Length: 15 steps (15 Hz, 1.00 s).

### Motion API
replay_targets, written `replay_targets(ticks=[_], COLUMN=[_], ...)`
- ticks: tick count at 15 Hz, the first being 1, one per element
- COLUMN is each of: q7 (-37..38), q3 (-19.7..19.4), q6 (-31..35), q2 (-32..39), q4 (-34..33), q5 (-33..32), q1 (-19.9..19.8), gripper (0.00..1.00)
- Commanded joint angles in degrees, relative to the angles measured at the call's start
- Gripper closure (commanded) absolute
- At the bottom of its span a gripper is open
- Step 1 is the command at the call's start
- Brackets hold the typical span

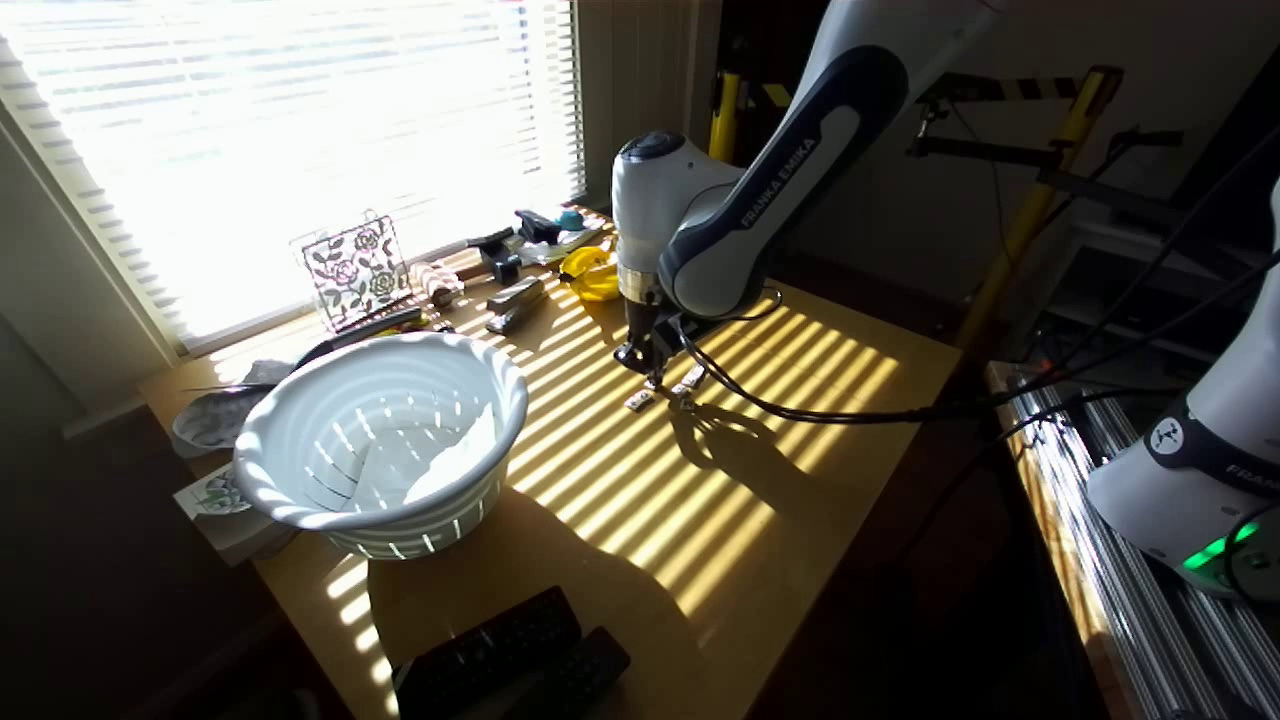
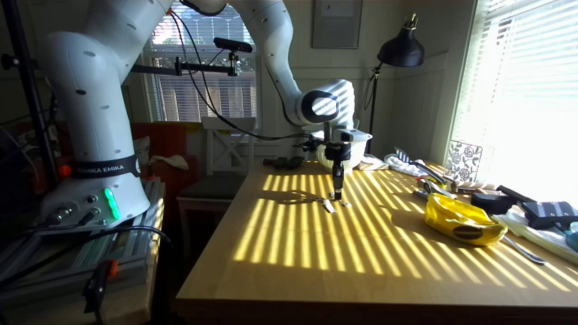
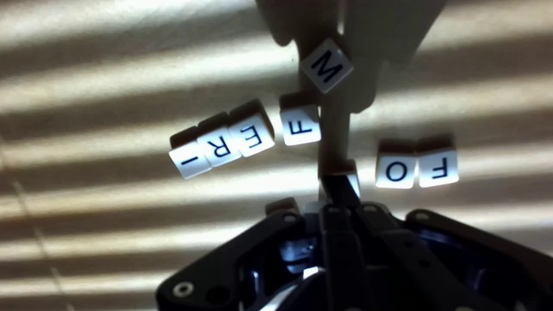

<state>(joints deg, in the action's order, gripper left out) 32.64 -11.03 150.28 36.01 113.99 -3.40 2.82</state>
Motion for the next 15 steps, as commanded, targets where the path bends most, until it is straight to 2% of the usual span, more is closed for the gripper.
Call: replay_targets(ticks=[1,8,15], q7=[-9.04,-22.53,-27.3], q3=[1.01,1.82,1.47], q6=[0.91,1.26,3.84], q2=[-0.38,-1.94,-2.15], q4=[1.35,3.46,4.73], q5=[0.08,-1.53,-2.71], q1=[-1.01,-1.6,-1.1], gripper=[1.0,1.0,1.0])
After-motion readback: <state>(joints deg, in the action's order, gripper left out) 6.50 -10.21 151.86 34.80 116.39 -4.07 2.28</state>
